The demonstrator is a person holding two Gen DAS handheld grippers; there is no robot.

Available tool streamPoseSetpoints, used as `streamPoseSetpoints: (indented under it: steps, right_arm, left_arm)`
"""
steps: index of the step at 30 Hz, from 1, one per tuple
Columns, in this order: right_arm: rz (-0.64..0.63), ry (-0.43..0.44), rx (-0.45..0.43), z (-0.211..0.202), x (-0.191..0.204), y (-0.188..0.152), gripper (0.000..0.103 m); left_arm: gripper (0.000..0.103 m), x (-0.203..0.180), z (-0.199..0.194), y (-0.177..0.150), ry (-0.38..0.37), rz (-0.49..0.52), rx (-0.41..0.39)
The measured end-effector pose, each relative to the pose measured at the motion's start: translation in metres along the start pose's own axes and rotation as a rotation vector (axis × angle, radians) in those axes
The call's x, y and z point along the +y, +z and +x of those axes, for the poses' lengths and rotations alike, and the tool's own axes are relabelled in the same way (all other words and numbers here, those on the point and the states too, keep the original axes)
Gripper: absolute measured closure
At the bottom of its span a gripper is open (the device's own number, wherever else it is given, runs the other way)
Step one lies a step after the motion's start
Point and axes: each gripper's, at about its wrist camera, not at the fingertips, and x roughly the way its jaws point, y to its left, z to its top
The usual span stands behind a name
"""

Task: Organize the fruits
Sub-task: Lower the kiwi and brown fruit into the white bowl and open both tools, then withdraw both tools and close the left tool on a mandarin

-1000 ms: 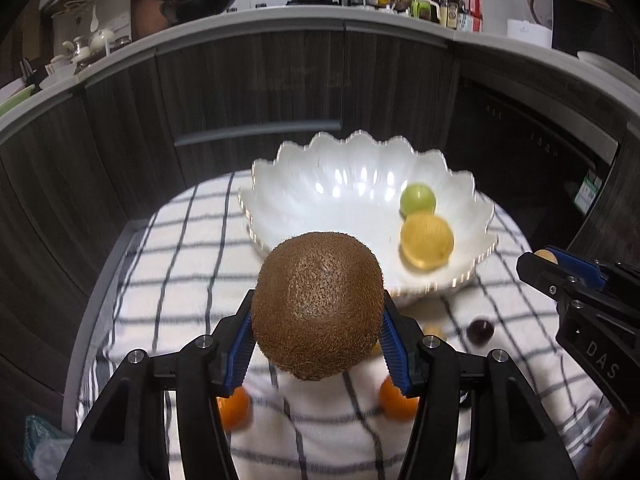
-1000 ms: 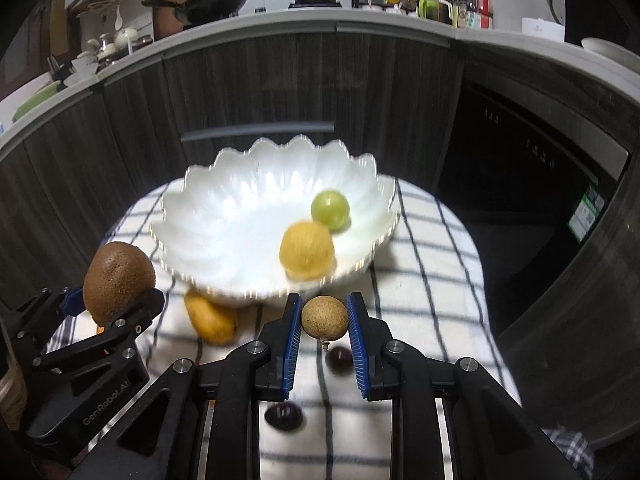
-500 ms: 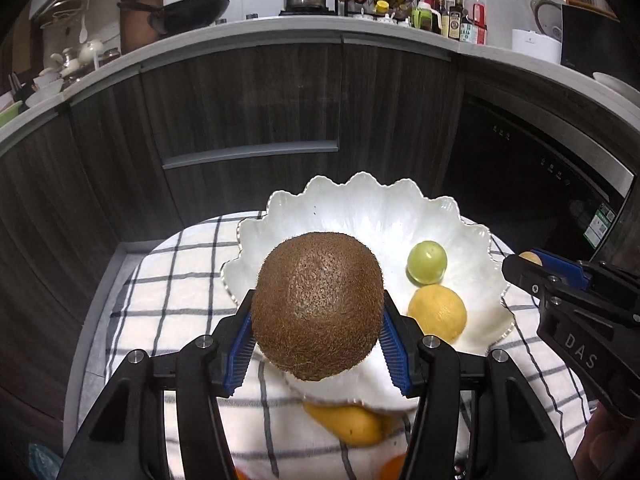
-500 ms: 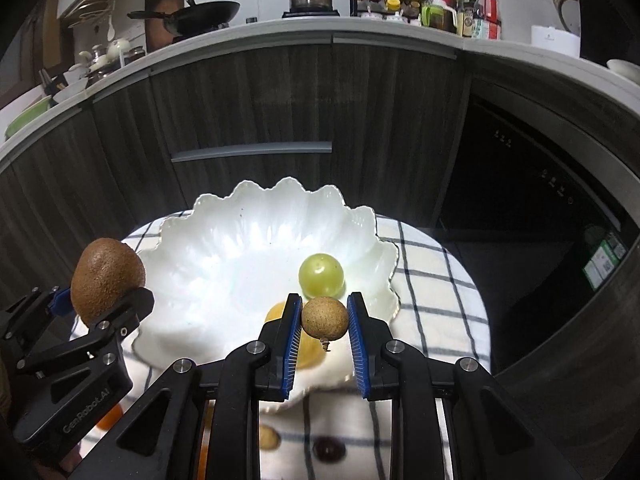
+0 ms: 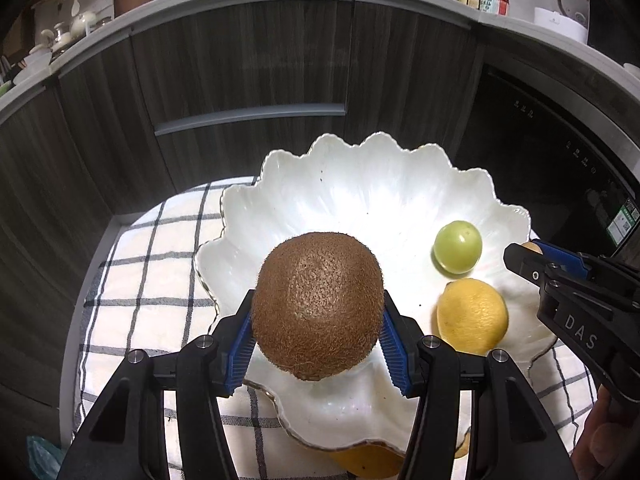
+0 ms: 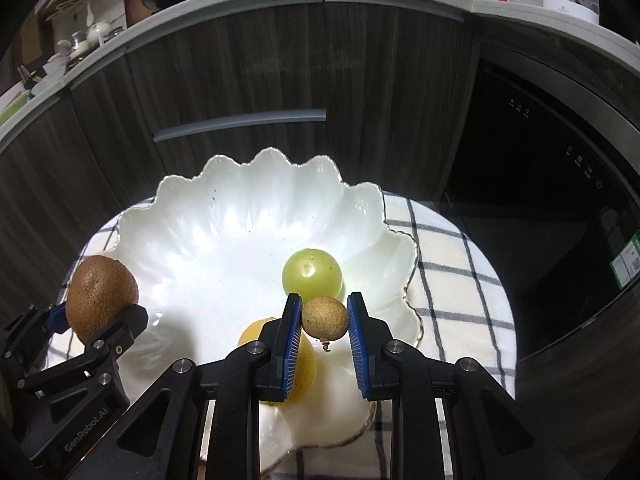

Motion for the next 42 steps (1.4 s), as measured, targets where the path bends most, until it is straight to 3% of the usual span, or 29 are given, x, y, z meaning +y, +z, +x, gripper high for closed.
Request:
streamPoseSetpoints:
  steps: [12,14,16,18,23,27,42]
  right_arm:
    - [-0.007,-0.013,0.034,0.010,0.001,-0.002,0.076]
    - [-0.002,-0.019,0.035,0.010,0.000,-0.002,0.069]
    - [0.008,-0.030,0.029,0.008,-0.002,-0.003,0.052]
    - [0.015,-0.040,0.015,0.005,-0.005,-0.004,0.044]
    - [0.021,-0.059,0.007,-0.002,-0.007,-0.004,0.041]
    - [0.031,-0.071,-0.014,-0.013,-0.007,-0.005,0.028]
    - [0.051,-0.058,-0.072,-0.068,0.000,-0.017,0.027]
  left_arm:
    - [0.047,0.000,0.020,-0.008,-0.002,-0.007,0.074]
    - [0.045,-0.001,0.019,-0.009,0.002,0.002,0.075]
    - [0.035,-0.002,0.014,-0.009,0.013,0.006,0.051]
    - [0.019,-0.002,0.009,-0.007,0.029,0.012,0.028]
    - [0.017,0.001,0.001,-0.004,0.056,0.008,0.011]
    - [0.015,0.002,-0.007,-0.005,0.073,0.004,-0.004]
    - [0.006,0.007,-0.069,-0.015,0.084,0.000,-0.100]
